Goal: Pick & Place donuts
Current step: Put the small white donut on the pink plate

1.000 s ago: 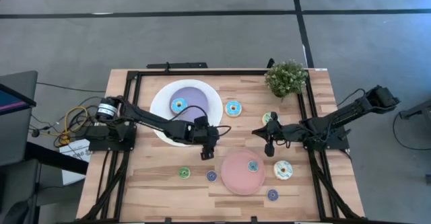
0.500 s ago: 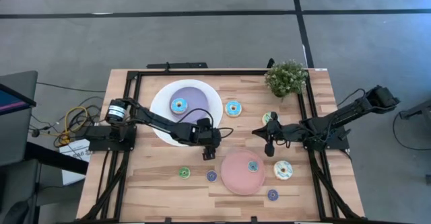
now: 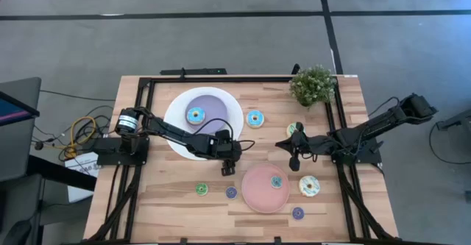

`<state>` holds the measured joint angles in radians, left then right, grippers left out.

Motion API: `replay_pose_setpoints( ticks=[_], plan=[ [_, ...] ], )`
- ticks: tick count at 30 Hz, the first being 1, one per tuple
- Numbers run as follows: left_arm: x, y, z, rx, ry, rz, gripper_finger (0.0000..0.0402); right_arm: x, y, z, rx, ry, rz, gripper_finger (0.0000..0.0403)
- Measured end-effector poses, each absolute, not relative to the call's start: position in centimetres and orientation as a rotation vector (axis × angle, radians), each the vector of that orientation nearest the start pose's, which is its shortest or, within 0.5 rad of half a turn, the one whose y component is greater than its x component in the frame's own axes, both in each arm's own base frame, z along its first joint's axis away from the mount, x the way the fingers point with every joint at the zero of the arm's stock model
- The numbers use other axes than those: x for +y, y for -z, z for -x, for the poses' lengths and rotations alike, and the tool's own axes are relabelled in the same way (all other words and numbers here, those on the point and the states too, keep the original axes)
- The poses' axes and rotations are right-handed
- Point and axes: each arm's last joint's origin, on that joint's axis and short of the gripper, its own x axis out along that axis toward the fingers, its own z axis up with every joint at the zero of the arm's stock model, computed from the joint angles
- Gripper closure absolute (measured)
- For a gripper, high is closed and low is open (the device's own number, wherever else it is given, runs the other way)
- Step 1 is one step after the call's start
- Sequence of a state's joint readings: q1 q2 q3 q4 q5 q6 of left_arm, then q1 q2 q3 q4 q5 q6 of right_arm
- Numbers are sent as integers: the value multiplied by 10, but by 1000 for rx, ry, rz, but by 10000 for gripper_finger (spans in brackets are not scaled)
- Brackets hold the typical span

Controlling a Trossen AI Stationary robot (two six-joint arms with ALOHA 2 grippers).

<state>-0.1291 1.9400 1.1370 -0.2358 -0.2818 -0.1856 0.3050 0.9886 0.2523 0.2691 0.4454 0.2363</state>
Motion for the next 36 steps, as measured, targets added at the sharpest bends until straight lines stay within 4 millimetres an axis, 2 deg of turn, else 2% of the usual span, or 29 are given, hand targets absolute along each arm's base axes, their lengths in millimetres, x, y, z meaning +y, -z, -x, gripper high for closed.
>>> replay_pose_setpoints(
  ticks=[19, 24, 29, 33, 36],
  plan=[
    [-41, -135, -376, 1006, -243, -19, 177, 42, -162, -176, 416, 188, -61, 401],
    [-42, -150, -386, 979, -244, -7, 177, 42, -161, -176, 416, 188, -61, 401],
    [-48, -178, -403, 894, -219, 19, 178, 42, -161, -176, 416, 188, -61, 401],
    [-62, -202, -414, 813, -183, 22, 178, 42, -161, -176, 416, 188, -61, 401],
    [-78, -212, -421, 753, -134, -17, 178, 42, -161, -176, 416, 188, -61, 401]
  ],
)
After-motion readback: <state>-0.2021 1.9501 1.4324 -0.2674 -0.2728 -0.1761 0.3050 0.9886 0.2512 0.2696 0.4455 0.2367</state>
